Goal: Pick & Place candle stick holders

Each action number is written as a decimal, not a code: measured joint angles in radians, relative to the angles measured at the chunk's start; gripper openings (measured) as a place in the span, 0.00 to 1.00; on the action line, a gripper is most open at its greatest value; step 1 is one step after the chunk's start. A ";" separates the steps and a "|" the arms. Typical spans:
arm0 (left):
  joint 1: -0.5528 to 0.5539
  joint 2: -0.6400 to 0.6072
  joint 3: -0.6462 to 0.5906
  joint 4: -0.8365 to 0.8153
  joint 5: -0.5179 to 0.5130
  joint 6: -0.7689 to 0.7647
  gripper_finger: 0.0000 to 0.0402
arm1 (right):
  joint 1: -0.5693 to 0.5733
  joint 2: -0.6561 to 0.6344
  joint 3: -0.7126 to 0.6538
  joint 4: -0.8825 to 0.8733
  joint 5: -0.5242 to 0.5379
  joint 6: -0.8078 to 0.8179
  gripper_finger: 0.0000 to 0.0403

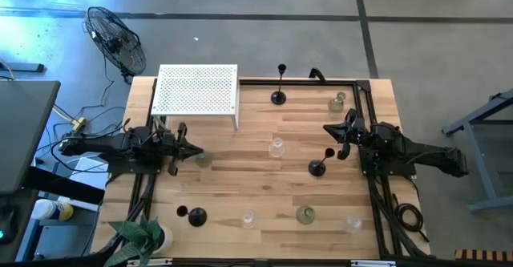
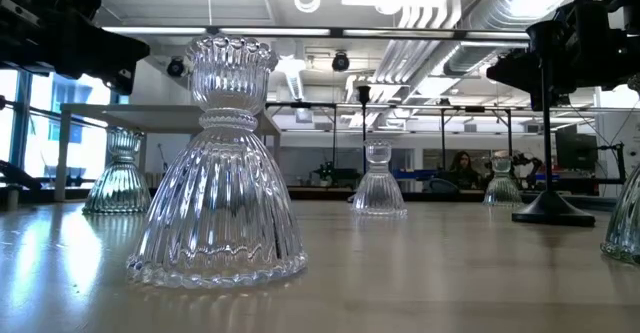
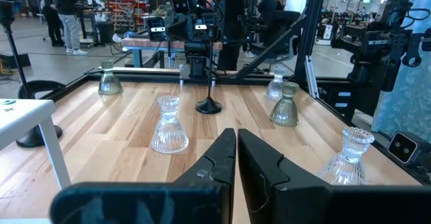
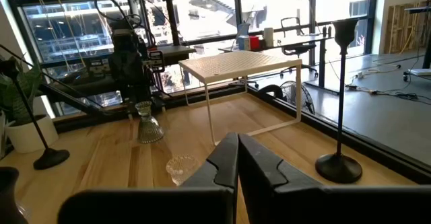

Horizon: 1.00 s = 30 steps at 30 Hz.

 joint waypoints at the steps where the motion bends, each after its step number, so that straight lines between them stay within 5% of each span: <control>1: 0.000 0.000 0.000 0.000 0.000 0.000 0.03 | 0.000 0.000 0.000 0.000 0.000 0.000 0.01; 30: 0.000 0.000 0.000 0.011 -0.012 0.000 0.03 | 0.000 0.000 0.000 0.000 0.000 0.000 0.01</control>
